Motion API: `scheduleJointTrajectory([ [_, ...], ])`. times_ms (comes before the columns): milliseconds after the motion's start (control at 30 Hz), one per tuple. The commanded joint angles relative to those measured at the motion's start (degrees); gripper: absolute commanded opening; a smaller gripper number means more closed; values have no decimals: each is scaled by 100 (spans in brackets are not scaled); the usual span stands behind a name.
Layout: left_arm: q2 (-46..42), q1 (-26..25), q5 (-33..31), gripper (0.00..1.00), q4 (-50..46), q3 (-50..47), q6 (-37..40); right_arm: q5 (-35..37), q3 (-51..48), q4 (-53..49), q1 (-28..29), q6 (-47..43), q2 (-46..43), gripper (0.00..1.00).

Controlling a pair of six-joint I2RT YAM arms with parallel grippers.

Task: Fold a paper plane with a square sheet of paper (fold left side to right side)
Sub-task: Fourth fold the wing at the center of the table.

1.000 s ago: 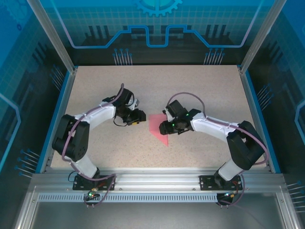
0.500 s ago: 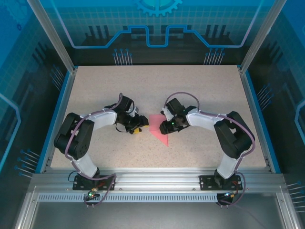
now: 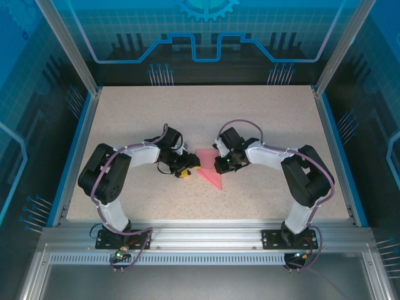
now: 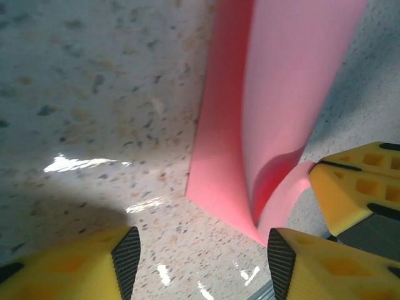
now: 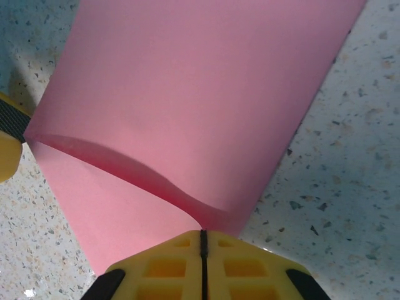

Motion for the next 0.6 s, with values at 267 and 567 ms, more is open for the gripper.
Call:
scheduleJointTrajectory([
  [267, 305, -193, 240, 53, 62, 479, -95, -129, -63, -39, -81, 10, -199, 8],
  [567, 407, -223, 253, 35, 98, 783, -121, 251, -133, -101, -78, 78, -550, 24],
])
